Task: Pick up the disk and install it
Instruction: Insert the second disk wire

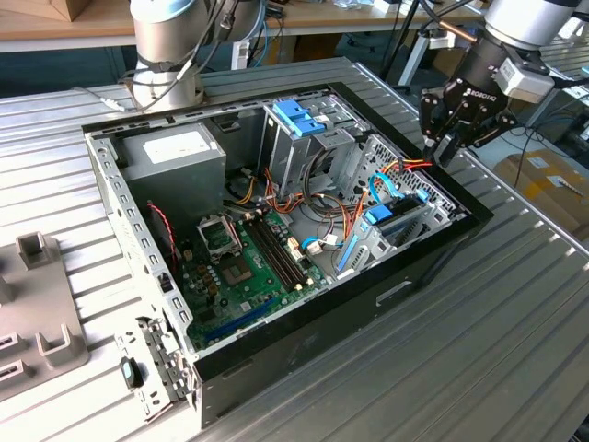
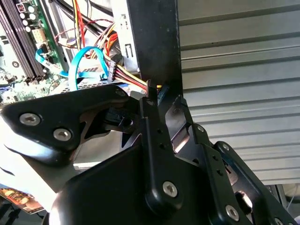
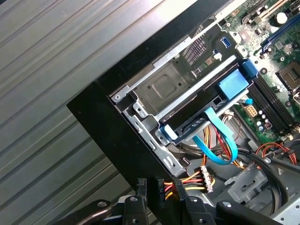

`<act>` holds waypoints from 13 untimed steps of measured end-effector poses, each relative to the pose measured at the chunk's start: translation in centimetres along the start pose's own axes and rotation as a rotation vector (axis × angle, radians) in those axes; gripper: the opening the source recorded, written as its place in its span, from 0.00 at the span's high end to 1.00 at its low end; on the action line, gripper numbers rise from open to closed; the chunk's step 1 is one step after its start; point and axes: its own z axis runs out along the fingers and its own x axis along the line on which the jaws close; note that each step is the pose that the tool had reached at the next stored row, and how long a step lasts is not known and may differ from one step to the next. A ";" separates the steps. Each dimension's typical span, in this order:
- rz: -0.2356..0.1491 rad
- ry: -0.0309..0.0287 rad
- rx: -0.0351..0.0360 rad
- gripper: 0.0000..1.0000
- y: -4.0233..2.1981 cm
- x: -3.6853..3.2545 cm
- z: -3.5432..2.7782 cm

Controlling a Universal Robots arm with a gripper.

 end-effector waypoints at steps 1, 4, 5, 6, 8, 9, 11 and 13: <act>0.000 -0.0001 0.0001 0.64 -0.07 0.08 0.01; 0.000 -0.0001 0.0001 0.64 -0.08 0.10 0.01; 0.000 0.0000 0.0000 0.64 -0.08 0.10 0.00; 0.000 -0.0001 0.0000 0.64 -0.08 0.10 0.00; 0.000 0.0000 0.0000 0.66 -0.08 0.11 0.00; 0.000 -0.0001 0.0000 0.73 -0.08 0.11 0.01; 0.000 -0.0001 0.0000 0.73 -0.09 0.11 0.00; 0.000 -0.0001 0.0001 0.73 -0.09 0.11 0.00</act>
